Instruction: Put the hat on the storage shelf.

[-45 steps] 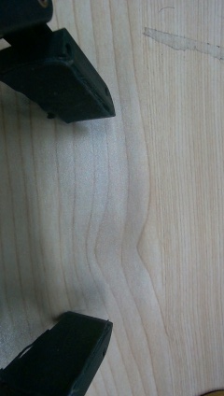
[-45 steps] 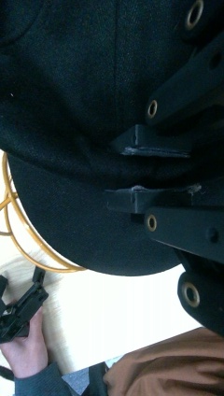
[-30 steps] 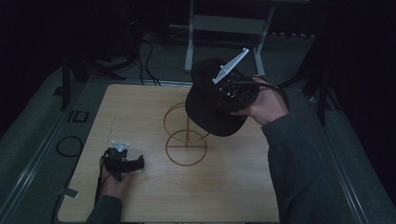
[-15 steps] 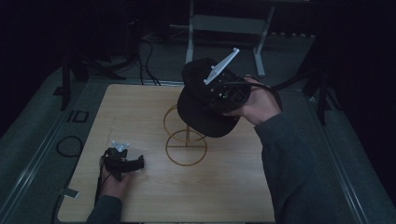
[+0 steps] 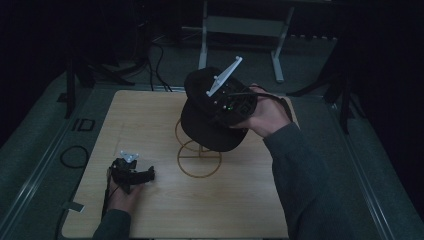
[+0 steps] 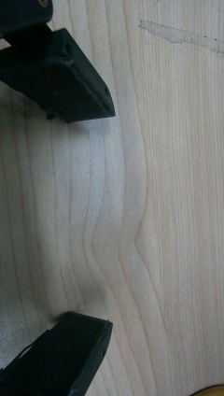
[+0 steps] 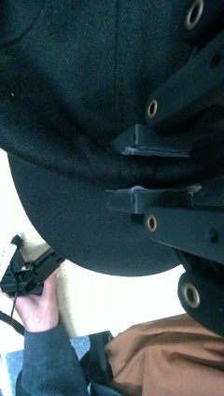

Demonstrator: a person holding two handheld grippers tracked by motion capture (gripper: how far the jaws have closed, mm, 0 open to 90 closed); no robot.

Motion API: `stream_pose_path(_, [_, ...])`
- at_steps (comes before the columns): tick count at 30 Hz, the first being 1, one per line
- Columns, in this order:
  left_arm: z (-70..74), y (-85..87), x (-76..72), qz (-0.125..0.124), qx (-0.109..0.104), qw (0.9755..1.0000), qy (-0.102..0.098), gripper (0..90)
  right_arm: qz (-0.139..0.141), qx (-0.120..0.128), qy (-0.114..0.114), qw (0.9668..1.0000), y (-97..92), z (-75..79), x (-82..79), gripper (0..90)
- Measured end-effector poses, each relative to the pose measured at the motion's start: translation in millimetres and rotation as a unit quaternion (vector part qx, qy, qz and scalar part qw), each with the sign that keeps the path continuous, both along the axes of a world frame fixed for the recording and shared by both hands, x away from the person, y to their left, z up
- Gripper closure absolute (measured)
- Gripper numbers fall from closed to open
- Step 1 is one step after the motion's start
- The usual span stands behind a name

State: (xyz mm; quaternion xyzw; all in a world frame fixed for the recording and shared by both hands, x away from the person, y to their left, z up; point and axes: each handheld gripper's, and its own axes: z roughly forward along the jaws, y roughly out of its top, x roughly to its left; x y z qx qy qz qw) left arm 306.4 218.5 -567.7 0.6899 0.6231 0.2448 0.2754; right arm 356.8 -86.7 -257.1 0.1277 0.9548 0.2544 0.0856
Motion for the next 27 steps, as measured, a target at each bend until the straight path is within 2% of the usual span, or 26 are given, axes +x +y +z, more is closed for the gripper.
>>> stream_pose_path(13, [0.0, -0.3, 0.2, -0.002, 0.0, 1.0, 0.0, 1.2, 0.018, -0.018, 0.004, 0.9997, 17.3, -9.8, -6.7, 76.9])
stream_pose_path(27, [0.0, -0.7, 0.2, -0.001, 0.0, 1.0, -0.001, 1.2, 0.04, -0.02, 0.004, 0.999, 29.7, -5.6, -19.4, 76.7])
